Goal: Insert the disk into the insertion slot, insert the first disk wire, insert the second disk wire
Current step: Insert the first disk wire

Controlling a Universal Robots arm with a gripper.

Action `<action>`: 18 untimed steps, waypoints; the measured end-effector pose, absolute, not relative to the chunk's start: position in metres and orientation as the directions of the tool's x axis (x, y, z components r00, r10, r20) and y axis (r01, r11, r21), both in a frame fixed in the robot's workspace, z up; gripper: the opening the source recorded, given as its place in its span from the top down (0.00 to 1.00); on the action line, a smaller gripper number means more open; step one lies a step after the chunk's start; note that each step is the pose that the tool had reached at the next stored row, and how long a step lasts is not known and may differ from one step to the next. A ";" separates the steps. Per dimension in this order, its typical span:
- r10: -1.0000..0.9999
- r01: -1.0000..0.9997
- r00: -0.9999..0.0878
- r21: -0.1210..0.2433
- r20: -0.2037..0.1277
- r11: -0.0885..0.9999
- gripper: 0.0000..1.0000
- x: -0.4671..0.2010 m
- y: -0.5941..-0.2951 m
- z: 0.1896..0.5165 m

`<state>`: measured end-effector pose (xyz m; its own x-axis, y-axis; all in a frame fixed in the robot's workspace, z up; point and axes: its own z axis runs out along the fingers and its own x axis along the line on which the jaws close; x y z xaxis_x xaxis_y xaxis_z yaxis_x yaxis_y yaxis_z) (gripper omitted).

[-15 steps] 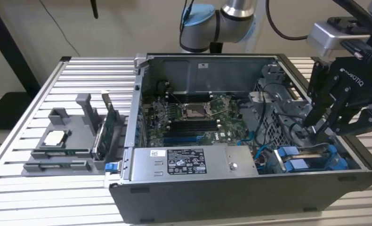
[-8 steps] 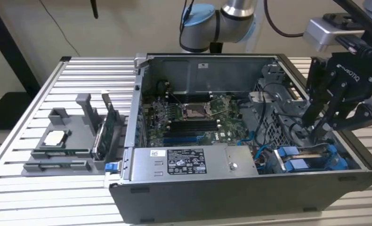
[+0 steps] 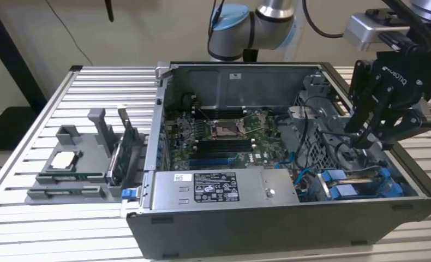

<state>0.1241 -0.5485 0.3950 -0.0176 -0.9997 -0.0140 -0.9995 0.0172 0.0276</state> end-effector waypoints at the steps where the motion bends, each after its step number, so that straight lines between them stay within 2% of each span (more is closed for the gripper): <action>1: -1.000 -0.999 -0.018 0.028 -0.014 0.017 0.60 0.124 -0.546 0.395; 7: -1.000 -1.000 -0.017 0.021 -0.017 0.017 0.60 0.124 -0.543 0.394; 14: -1.000 -1.000 -0.011 -0.018 -0.018 0.012 0.60 0.124 -0.544 0.390; 18: -1.000 -1.000 -0.011 -0.028 -0.018 0.011 0.60 0.124 -0.548 0.387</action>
<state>0.1241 -0.5480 0.3874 -0.0107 -0.9998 -0.0175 -0.9996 0.0112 -0.0275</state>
